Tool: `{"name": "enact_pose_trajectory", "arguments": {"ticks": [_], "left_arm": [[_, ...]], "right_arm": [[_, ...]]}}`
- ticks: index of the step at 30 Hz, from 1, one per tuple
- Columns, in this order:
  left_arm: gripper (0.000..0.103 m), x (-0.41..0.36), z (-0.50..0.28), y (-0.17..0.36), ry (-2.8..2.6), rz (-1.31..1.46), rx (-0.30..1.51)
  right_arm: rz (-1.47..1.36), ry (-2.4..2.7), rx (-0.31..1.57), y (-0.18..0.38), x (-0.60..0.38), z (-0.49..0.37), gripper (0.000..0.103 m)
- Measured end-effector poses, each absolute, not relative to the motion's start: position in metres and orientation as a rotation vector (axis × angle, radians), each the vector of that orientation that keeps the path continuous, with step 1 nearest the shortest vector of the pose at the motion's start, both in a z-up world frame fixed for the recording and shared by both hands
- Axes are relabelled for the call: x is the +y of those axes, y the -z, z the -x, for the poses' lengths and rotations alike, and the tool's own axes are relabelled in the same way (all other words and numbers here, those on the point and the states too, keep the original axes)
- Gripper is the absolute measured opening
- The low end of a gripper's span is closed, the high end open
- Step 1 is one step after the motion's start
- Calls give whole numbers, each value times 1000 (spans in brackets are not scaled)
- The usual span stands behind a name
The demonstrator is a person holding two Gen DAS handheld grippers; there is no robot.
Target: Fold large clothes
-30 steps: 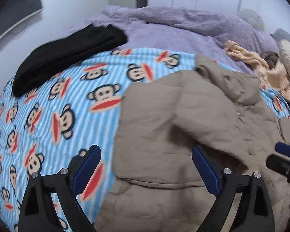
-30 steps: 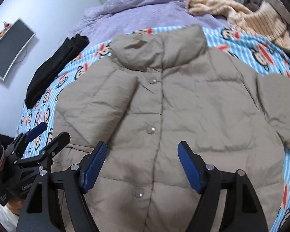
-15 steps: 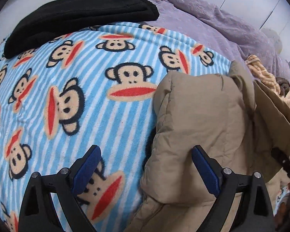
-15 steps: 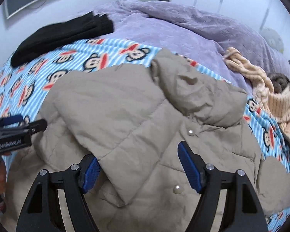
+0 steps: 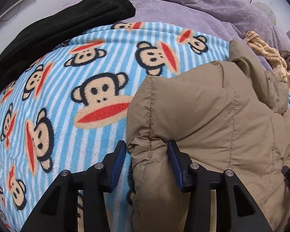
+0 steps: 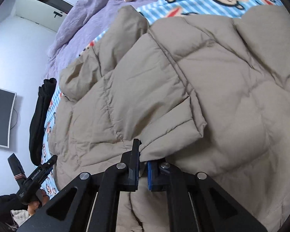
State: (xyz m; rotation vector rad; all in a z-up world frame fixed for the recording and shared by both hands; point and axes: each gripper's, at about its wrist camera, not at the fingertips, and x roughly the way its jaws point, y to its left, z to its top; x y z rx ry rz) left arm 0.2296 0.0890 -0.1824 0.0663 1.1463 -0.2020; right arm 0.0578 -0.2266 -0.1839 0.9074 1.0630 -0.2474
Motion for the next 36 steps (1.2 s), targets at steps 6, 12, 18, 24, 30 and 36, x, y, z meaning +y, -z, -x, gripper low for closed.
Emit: {"name": "enact_pose_trajectory", "arguments": {"ticks": [6,12,18,24,30,36], "left_arm": [[50,106,-212,152,142,-88,1069],[50,102,-176,138,204,-135,1047],[79,94,-165,184,114,-208,1105],[82,103,-164,171,76,-179,1127],[82,74,-133,143,163,-213,1105],[82,22,-99,129,287,-225,1117]], "right_arm": [[-911,303,1080,176,-238,-41,21],[-629,428,982,124,-243,-20,30],[-602,272,1041,140,-228,-52,30],[-671,277,1134,176,-235,-44,28],[-787,281,1084,160,-258,-2,40],[-914,345,1033,151,-277,54,59]]}}
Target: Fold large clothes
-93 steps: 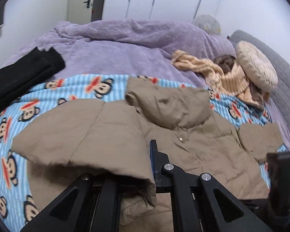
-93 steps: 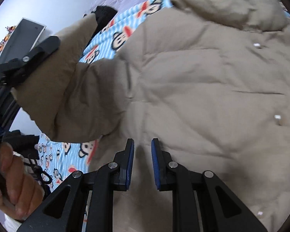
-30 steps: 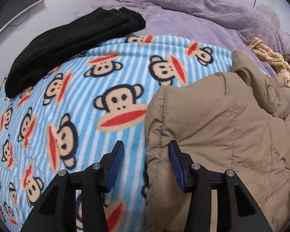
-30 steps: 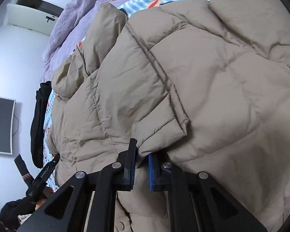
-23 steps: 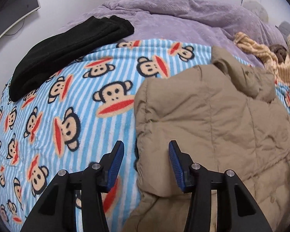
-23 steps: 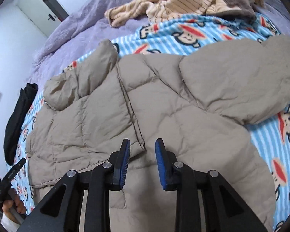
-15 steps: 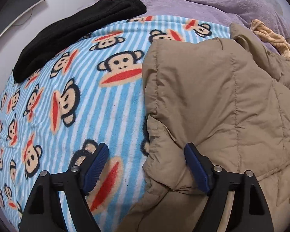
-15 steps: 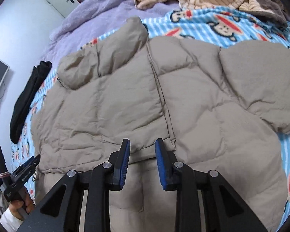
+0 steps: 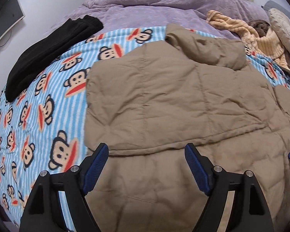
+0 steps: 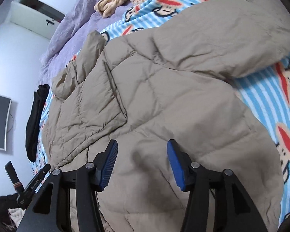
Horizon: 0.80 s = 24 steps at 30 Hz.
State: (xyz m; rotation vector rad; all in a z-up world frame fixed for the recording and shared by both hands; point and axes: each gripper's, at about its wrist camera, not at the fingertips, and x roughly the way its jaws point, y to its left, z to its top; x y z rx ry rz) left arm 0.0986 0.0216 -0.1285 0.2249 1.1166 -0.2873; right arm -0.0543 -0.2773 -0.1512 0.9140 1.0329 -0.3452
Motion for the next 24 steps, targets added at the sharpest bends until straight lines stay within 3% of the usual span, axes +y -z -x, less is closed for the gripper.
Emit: {"name": "enact_pose_trajectory", "arguments": {"ticks": [4,5,6,9,11,12,21,22,23,24], "left_arm": [[82,-16,-78,123,359,-229,1113],[89,-24,-74,123,370,-232,1111],[103,-32,-70,122,379,-235,1112],[103,-57,-58,120,408,-251,1104],[103,-73,-52,118,423,-264,1111],[103,-80,-50,118,430,-267,1117],[103,-133,-44,132,432,-249,1201],[103,-136,-43,134,434,-248,1210],[103,-142,-42,135,434,-247,1214],[103,-148,-40,136,439,-245,1215]], "right_arm": [[-964,387,1023,153,-291,87,63],[-983,398,1017,153,-297,96,64],[-1001,408,1008,153,-302,104,64],[-1034,445,979,152,-321,124,64],[-1043,466,960,150,-333,137,77],[-1047,475,947,148,-340,144,80],[-1088,531,895,143,-406,180,80],[-1093,536,889,143,-415,182,84],[-1098,543,881,143,-424,183,98],[-1102,549,865,142,-435,185,103]]}}
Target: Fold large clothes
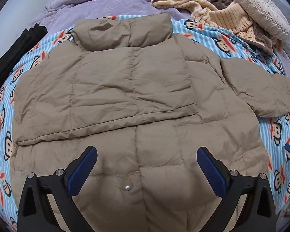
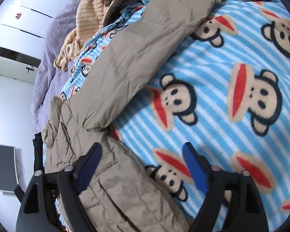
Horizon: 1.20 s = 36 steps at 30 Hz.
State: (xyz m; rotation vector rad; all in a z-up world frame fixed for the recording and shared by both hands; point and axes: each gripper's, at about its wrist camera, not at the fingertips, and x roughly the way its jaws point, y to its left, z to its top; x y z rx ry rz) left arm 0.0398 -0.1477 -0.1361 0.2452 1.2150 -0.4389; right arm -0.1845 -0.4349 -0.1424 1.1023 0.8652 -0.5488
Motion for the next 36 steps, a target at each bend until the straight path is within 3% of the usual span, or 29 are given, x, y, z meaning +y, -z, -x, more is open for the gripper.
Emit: {"name": "enact_pose_trajectory", "arguments": {"ticks": [16,25,27,29,32,36], "left_arm": [[103,-219,-29,133,460,-236,1206],[103,-229,-27,141,413,-264,1258],[103,-228,-28,139,409,-266,1257],[103,-225,-30,136,403,-265,1252],[103,-217,-34,132,388,-250,1237],[103,-203,-38,130,365,-248,1225]], "right_arm": [[-1327,547,650,162,-574,170,103],[-1482,475,532,174,-604,170,102],[-1517,451,523,175,-605,170,87],[-1557,446,537,179,-606,171,37],[-1601,424,495,179,-602,172,18],[-1535,392,494,158,-593,161,15]]}}
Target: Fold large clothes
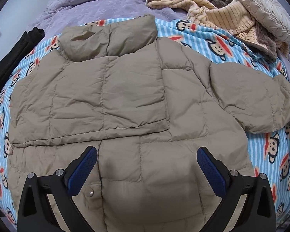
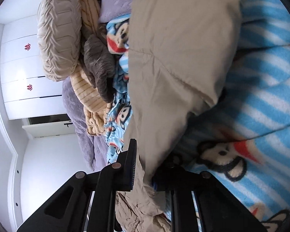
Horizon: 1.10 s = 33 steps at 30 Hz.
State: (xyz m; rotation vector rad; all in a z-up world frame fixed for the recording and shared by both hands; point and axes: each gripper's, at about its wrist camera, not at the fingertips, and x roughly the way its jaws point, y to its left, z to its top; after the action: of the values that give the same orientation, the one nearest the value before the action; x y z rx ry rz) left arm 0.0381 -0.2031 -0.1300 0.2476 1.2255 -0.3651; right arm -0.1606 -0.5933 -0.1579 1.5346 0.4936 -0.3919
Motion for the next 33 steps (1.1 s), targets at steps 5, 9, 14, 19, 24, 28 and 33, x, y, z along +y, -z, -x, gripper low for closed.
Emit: {"name": "enact_pose_trajectory", "arguments": {"ticks": [5,9,14,19,24,28,33], "left_arm": [[103,-183,-41,130,347,-250,1215],[103,-163,-45,129,344,-231,1219],[103,-134,-52,126,337,-235,1215],[103,-102,-66,127,303,-237,1212],[103,-78,-80,127,282,-230,1205],[103,-66,-94,129,267,-203,1195],[103,-66,-108,140,280,-165,1199]], "right_arm": [[-1449,303,495,124,-571,133,14],[-1328,228,527,93,-537,98,15],[-1062,133,632,54,-467,42,15],[-814,48,759,43,-380,-18,15],[-726,5,882,70,-320,-51,15],[-720,-5,997,109,-294,-64,15],[-742,19,1103,158,-287,-61,15]]}}
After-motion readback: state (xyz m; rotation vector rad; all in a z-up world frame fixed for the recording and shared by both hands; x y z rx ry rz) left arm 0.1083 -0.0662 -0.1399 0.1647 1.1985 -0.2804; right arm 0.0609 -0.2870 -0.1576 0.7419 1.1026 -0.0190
